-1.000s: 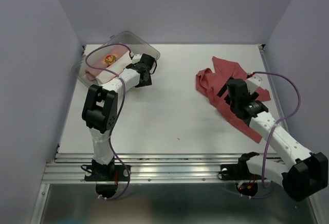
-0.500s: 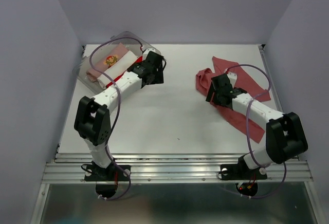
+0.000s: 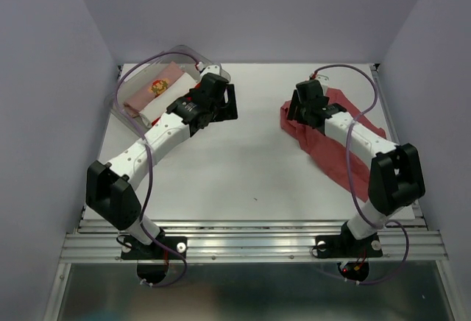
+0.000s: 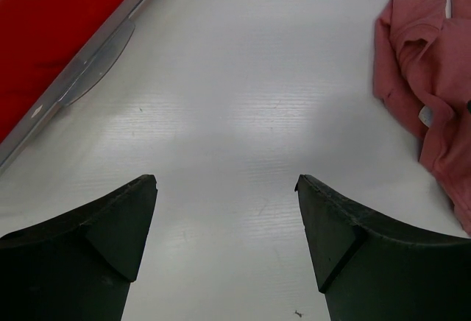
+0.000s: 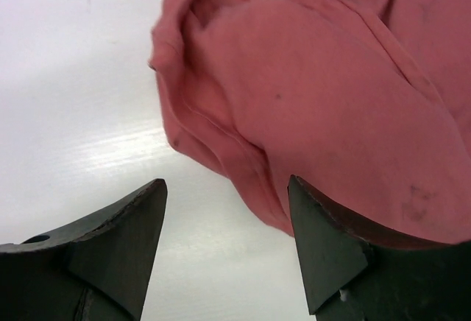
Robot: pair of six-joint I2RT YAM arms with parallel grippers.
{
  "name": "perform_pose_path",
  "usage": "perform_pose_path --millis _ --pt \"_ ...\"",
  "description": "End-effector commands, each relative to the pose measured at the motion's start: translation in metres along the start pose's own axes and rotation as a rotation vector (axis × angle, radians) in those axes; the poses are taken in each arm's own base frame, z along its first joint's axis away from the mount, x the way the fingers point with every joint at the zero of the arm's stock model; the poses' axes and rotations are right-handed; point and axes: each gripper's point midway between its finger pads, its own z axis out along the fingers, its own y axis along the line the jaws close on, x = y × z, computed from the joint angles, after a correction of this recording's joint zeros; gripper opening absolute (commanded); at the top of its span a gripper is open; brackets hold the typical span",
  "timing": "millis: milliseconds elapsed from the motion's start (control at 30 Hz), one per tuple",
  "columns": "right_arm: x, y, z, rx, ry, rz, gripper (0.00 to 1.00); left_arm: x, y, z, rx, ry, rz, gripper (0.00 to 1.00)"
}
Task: Roll the t-shirts
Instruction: Flatten out the T-shirt at the center of the board.
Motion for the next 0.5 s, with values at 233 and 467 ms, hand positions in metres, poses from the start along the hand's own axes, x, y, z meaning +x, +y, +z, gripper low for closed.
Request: perform_pose_path --millis 233,467 --pt "-0.028 0.072 0.08 -0.071 0.003 -0.033 0.64 0.0 0.008 -0.015 -0.009 -0.03 -0.047 0.89" --pt "-0.039 0.107 0.079 -0.179 0.037 -0.017 0.01 0.004 0.018 -0.022 -0.031 -0.04 -0.054 0.89"
